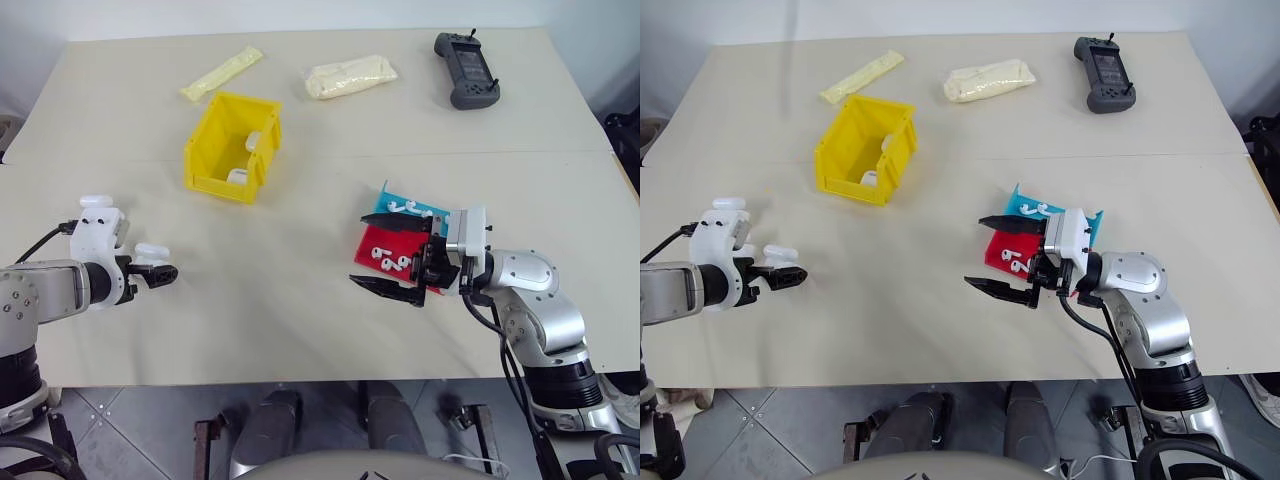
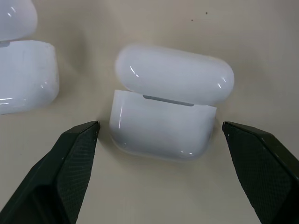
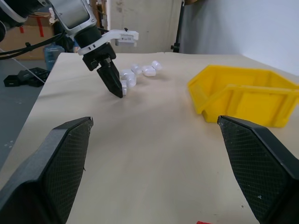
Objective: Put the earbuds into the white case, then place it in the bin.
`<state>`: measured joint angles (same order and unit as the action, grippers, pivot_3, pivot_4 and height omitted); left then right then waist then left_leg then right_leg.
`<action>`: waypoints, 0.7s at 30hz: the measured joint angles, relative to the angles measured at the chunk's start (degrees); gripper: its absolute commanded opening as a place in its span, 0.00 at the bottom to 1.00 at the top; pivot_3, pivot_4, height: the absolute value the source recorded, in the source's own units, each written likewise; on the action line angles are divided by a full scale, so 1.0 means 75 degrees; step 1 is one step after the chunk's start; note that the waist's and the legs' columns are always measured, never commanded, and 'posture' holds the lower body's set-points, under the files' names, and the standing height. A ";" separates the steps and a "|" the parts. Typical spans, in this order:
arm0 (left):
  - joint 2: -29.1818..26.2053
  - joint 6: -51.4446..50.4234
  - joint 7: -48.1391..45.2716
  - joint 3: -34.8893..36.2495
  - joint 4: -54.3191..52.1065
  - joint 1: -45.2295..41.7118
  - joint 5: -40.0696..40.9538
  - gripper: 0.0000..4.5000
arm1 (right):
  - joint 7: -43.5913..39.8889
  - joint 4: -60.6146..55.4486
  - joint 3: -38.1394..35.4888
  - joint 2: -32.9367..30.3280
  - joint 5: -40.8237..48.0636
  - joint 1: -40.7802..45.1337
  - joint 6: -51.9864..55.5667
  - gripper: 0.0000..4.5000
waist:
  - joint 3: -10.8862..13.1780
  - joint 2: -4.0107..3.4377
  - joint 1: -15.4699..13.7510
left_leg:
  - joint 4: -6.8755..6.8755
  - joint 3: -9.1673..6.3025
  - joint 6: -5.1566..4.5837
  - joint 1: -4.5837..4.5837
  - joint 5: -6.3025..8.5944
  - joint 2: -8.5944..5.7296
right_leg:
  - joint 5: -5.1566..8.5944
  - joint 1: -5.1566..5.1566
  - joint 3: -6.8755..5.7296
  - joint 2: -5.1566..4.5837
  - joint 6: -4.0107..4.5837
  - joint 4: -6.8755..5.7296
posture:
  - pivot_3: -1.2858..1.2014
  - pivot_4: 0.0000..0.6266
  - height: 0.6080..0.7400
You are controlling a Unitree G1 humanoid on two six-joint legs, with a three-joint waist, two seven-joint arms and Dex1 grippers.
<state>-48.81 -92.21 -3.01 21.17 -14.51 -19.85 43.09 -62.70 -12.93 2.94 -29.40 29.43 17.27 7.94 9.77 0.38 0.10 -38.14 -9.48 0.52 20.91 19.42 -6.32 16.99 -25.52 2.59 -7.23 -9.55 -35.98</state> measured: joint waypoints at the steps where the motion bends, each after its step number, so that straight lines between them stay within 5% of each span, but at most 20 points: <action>1: -0.0091 0.0076 -0.0167 -0.0102 0.0060 -0.0009 -0.0066 0.99 | 0.0013 0.0000 0.0000 0.0008 -0.0007 -0.0001 -0.0010 1.00 | 0.0000 0.0000 -0.0003 | 0.0000 0.0000 0.0000 0.0000 0.0000 0.0000 | 0.0000 0.0000 0.0000 0.0000 0.0000 0.0000 | 0.52 0.24 1.00; 14: -0.0569 0.1193 -0.1705 -0.1204 0.0619 -0.0232 -0.0988 0.99 | 0.0140 0.0000 0.0120 0.0150 -0.0127 0.0004 -0.0049 1.00 | -0.0013 -0.0025 -0.0124 | 0.0001 0.0001 0.0001 -0.0017 -0.0003 -0.0006 | 0.0001 0.0008 0.0003 -0.0005 0.0001 0.0001 | 0.52 0.24 1.00; 21: -0.0502 0.1317 -0.1833 -0.1225 0.0729 -0.0241 -0.1362 0.62 | 0.0240 -0.0049 0.0131 0.0150 -0.0128 -0.0077 -0.0047 1.00 | -0.0013 -0.0025 -0.0157 | 0.0002 0.0004 0.0001 -0.0018 -0.0003 -0.0006 | 0.0001 0.0008 0.0005 -0.0005 0.0001 0.0001 | 0.52 0.24 1.00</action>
<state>-52.58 -82.33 -16.75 11.98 -9.05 -21.66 32.87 -60.90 -13.30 3.93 -28.27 28.47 16.68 7.59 9.68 0.19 -1.08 -38.12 -9.46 0.53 20.77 19.40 -6.36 17.00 -25.47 2.63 -7.27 -9.54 -35.98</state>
